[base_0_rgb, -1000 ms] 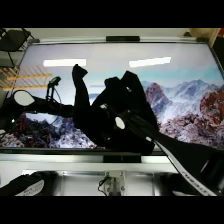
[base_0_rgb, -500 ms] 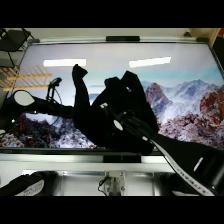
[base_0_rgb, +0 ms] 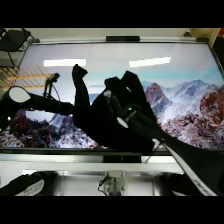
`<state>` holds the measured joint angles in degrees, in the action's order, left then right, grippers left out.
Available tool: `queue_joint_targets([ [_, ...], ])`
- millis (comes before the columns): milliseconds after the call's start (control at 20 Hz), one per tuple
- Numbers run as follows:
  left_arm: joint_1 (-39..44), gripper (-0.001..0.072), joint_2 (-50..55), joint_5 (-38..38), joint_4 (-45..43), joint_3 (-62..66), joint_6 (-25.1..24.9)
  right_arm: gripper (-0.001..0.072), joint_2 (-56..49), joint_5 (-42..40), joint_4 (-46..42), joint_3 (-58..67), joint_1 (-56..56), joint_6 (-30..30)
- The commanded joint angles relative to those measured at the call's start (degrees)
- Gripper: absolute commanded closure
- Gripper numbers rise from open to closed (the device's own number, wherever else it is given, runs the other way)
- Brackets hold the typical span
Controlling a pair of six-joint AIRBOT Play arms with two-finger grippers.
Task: Fold the shirts.
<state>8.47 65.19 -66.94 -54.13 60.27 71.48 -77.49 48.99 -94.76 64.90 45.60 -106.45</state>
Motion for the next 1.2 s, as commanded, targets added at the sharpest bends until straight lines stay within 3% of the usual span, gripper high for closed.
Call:
queue_joint_targets([
  [0,-1.8,0.0664,-0.9,-6.5,0.1,11.5,-2.9,0.0658,11.4,3.0,-1.4,8.1,-3.4,2.0],
  [100,-2.7,0.0665,-2.5,-9.8,0.1,23.8,-2.4,0.0658,18.6,4.1,-4.9,14.8,-6.7,2.4],
  [250,-2.6,0.0664,-5.3,-10.0,1.3,42.6,2.0,0.0657,27.9,4.3,-6.8,23.1,-10.1,1.3],
  [450,0.5,0.0665,-6.8,-10.1,7.6,52.9,3.4,0.0658,32.7,4.4,4.1,26.9,-10.3,0.0],
  [550,0.8,0.0665,-6.6,-12.2,5.7,52.9,4.4,0.0657,32.9,7.5,7.6,26.9,-10.3,0.0],
  [700,0.8,0.0665,-4.9,-18.6,-8.7,52.3,5.5,0.0658,31.6,21.0,5.6,26.9,-10.3,-0.5],
  [850,0.7,0.0664,-2.2,-18.6,-17.5,46.0,5.7,0.0657,28.2,31.8,2.9,24.9,-10.3,-7.5],
  [1150,3.7,0.0662,9.4,-8.8,-9.2,23.2,5.8,0.0657,16.0,24.7,5.4,22.2,-10.2,-7.8],
])
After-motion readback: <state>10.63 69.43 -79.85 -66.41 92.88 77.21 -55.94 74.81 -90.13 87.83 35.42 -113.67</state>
